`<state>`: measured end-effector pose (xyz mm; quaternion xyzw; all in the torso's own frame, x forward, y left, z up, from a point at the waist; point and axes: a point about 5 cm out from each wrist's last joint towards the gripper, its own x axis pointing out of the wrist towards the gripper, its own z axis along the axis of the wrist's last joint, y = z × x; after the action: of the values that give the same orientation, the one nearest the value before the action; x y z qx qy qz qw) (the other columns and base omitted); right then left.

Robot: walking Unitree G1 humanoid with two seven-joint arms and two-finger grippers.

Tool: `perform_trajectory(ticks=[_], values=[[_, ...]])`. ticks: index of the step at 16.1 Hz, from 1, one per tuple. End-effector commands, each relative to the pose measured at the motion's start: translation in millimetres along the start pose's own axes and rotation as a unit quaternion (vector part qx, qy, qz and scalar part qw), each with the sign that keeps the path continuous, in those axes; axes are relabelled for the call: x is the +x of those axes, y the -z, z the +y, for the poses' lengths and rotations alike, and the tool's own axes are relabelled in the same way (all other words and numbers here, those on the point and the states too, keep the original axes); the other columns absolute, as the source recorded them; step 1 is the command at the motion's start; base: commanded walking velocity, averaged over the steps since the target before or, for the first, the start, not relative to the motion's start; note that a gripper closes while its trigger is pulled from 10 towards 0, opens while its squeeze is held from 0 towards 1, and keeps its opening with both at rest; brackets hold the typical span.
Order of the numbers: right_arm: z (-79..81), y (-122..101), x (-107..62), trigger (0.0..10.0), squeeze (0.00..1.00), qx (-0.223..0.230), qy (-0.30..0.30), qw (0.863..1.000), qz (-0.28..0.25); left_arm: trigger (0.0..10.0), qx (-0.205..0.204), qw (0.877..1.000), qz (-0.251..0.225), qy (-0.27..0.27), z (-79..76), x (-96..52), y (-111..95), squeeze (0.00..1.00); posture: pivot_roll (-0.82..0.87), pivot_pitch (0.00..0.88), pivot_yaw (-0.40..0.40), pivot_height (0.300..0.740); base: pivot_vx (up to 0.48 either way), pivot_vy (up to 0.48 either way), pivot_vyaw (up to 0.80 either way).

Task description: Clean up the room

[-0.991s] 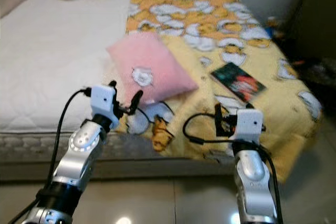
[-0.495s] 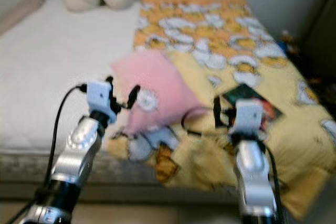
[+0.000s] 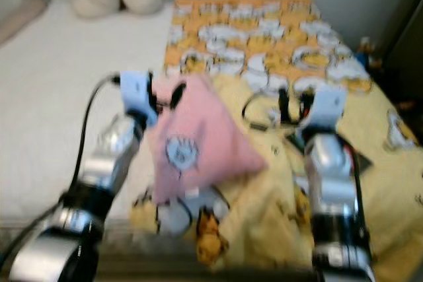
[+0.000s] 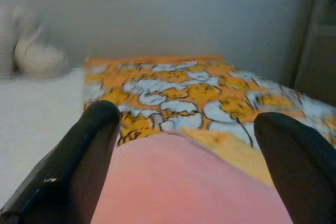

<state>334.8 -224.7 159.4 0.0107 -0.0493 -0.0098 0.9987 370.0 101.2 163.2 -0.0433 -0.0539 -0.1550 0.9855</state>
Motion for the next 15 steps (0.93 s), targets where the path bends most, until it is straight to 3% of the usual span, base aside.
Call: perform_trajectory(ticks=[1, 3, 6, 9, 10, 14, 15], values=[[2.8, 8.3, 10.2, 10.0, 0.0, 0.078, -0.008, 0.996, 0.04, 10.0, -0.092, 0.994, 0.04, -0.052, 17.5, 3.2, 10.9, 0.0, -0.1, 0.0, 0.028, 0.74, 0.0, 0.0, 0.0], [-4.5, 14.3, 18.2, 10.0, 0.0, 0.122, -0.002, 0.99, 0.072, 10.0, -0.19, 0.974, 0.081, -0.093, 27.1, 6.1, 23.6, 0.0, -0.11, 0.05, 0.032, 0.74, 0.0, 0.0, 0.0], [-5.3, 15.0, 15.4, 10.0, 0.0, 0.151, -0.007, 0.985, 0.082, 10.0, -0.246, 0.957, 0.097, -0.116, 33.1, 2.0, 32.3, 0.0, -0.12, 0.084, 0.038, 0.74, 0.0, 0.0, 0.0], [-13.4, 32.0, 14.5, 10.0, 0.0, 0.234, 0.003, 0.965, 0.115, 10.0, -0.361, 0.917, 0.124, -0.12, 25.0, -3.2, 52.9, 0.0, -0.13, 0.121, 0.042, 0.74, 0.0, 0.0, 0.0], [-11.0, 34.6, 15.7, 10.0, 0.0, 0.245, -0.001, 0.962, 0.12, 10.0, -0.371, 0.911, 0.129, -0.123, 22.1, -4.2, 56.8, 0.0, -0.13, 0.128, 0.042, 0.74, 0.0, 0.0, 0.0], [25.6, 45.4, 19.1, 10.0, 0.0, 0.287, -0.047, 0.945, 0.152, 10.0, -0.406, 0.898, 0.146, -0.091, -4.5, -2.2, 65.6, 0.0, -0.14, 0.152, 0.037, 0.74, 0.0, 0.0, 0.0], [32.3, 51.5, 19.0, 10.0, 0.0, 0.297, -0.046, 0.94, 0.16, 10.0, -0.43, 0.888, 0.142, -0.075, -13.4, -1.9, 67.8, 0.0, -0.14, 0.15, 0.036, 0.74, 0.0, 0.0, 0.0]])
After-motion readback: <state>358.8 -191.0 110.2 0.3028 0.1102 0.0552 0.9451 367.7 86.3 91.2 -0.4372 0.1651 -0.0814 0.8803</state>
